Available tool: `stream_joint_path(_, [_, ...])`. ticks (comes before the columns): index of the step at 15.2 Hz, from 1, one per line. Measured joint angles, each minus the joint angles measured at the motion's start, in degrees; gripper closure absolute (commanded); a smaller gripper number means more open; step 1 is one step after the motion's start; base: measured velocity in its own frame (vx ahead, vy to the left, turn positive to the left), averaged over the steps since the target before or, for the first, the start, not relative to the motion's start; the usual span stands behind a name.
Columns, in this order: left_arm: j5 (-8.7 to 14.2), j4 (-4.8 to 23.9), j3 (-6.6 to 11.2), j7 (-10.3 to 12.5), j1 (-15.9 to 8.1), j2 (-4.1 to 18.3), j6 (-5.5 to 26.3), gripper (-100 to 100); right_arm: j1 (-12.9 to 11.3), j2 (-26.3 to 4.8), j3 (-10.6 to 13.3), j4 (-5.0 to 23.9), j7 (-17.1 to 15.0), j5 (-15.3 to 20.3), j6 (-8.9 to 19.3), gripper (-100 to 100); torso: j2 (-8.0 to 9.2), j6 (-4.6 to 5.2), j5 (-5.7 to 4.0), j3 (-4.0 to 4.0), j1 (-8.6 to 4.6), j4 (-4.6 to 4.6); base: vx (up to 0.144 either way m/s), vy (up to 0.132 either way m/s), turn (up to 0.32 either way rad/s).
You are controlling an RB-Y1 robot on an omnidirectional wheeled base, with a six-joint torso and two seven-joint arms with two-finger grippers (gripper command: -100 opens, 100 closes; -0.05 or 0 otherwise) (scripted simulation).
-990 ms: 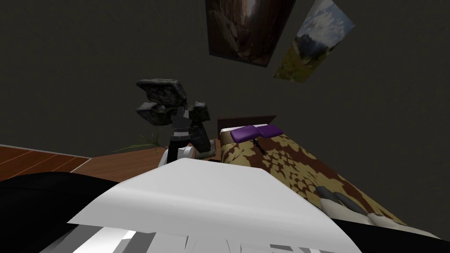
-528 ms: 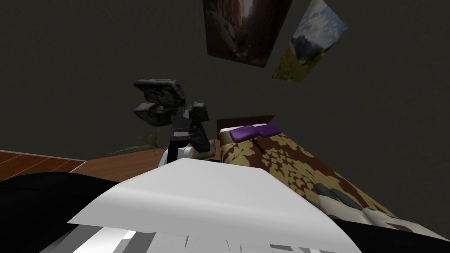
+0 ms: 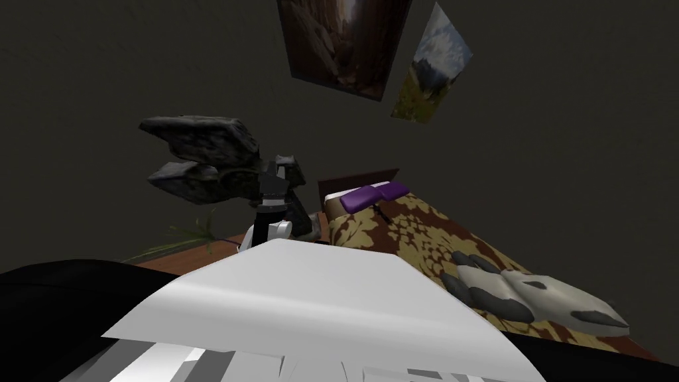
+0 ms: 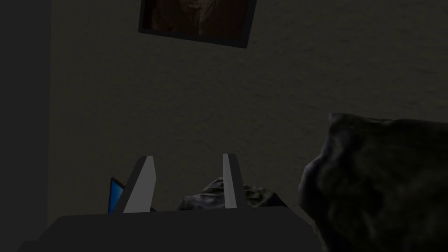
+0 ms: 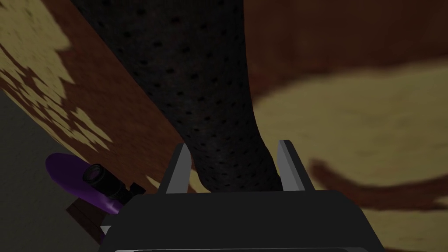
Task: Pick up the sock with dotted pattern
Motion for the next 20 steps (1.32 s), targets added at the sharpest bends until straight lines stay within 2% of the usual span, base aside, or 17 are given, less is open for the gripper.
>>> stream_joint_path(2, [0.00,0.00,0.00,0.00,-0.01,0.00,0.00,0,-1.60,-0.65,1.93,1.06,0.83,-0.88,-0.38,100,-0.01,-0.01,-0.02,-0.02,0.02,-0.04,0.015,0.023,-0.159])
stream_joint_path(3, [0.00,0.00,-0.01,0.00,-0.01,0.00,0.00,0,-1.49,-0.74,1.98,0.65,1.61,-1.37,-0.51,100,0.01,-0.05,-0.03,-0.01,0.01,-0.03,0.020,0.018,-0.310])
stream_joint_path(4, [0.00,0.00,0.00,0.00,0.00,0.00,0.00,0,-1.36,-1.18,2.40,-0.93,3.62,-3.02,-0.99,100,-0.01,0.00,-0.02,-0.01,0.00,-0.02,0.023,0.027,-0.414])
stream_joint_path(7, [0.00,0.00,0.00,0.00,0.00,0.00,0.00,0,-2.65,-2.69,5.31,-2.81,8.98,-6.94,-2.20,100,-0.04,0.02,0.00,-0.04,0.08,-0.05,0.024,0.039,-0.403])
stream_joint_path(8, [0.00,0.00,0.00,0.00,0.00,0.00,0.00,0,-3.22,-3.09,6.20,-2.36,9.62,-7.33,-2.48,100,-0.02,-0.01,0.00,-0.04,0.07,-0.05,0.019,0.036,-0.390])
stream_joint_path(13, [0.00,0.00,0.00,0.00,0.00,0.00,0.00,0,-5.33,-5.49,10.89,-4.03,15.68,-12.59,-4.17,100,-0.01,-0.04,0.05,-0.02,0.10,-0.03,0.016,0.035,-0.337])
stream_joint_path(16, [0.00,0.00,0.00,0.00,0.00,0.00,0.00,0,-7.30,-6.62,13.87,-3.66,17.03,-14.23,-5.13,100,0.00,-0.01,0.08,-0.01,0.10,-0.03,0.013,0.035,-0.370])
stream_joint_path(18, [0.00,0.00,-0.01,0.00,-0.02,0.00,0.00,0,-7.07,-7.16,14.25,-4.83,19.60,-16.17,-5.46,100,0.03,-0.11,0.04,0.02,0.09,0.01,0.007,0.020,-0.153])
stream_joint_path(20, [0.00,0.00,0.00,0.00,0.00,0.01,0.00,0,-8.18,-7.95,16.15,-5.39,21.70,-18.08,-6.15,100,0.02,-0.02,0.08,0.01,0.08,-0.02,0.012,0.031,-0.323])
